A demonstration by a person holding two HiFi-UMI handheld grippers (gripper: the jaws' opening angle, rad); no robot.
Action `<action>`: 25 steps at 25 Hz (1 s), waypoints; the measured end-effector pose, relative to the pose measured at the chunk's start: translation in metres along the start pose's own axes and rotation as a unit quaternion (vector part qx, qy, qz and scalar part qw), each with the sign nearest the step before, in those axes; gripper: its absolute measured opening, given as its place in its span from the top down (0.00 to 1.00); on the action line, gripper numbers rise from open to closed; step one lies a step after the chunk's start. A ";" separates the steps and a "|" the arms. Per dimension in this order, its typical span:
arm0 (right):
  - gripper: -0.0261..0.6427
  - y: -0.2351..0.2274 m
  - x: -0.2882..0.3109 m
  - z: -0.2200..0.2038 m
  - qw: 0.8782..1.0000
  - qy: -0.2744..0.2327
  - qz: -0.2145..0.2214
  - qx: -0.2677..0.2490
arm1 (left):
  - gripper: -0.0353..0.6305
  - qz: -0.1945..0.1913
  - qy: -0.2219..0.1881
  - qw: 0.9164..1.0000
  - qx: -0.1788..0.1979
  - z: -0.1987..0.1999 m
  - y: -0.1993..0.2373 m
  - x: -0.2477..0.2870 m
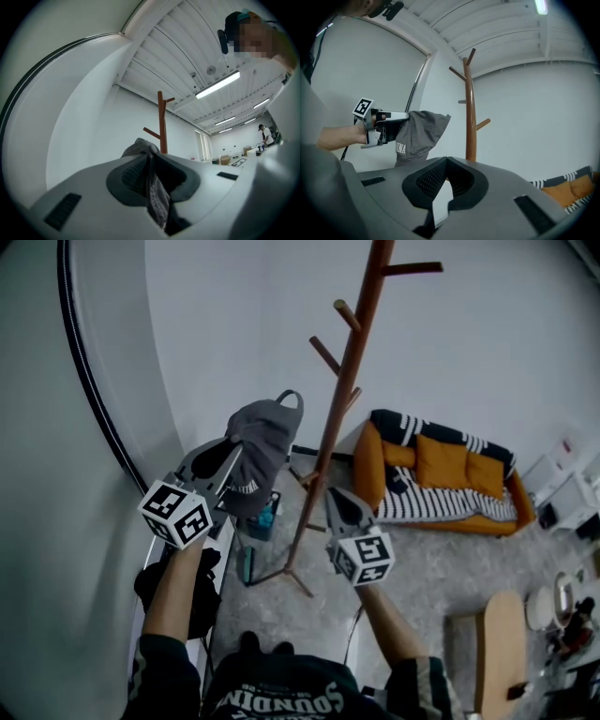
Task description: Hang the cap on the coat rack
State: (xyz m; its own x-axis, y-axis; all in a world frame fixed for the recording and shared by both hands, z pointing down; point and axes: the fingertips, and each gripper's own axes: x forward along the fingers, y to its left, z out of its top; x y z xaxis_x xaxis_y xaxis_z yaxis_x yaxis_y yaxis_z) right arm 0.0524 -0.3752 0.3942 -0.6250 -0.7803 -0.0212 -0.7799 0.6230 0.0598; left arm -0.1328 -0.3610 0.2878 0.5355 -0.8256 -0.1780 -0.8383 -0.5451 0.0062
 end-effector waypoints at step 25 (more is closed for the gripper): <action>0.96 -0.016 -0.007 -0.010 0.999 0.023 -0.034 0.005 | 0.87 -0.086 -0.090 0.984 -0.124 0.106 0.033 0.082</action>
State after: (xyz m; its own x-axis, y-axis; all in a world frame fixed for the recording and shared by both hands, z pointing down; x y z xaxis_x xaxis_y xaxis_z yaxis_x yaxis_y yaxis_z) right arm 0.0693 -0.3804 0.4038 -0.5688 -0.8222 0.0217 -0.8208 0.5691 0.0494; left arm -0.1273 -0.4308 0.1687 0.6220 -0.6908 -0.3686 -0.6742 -0.7119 0.1964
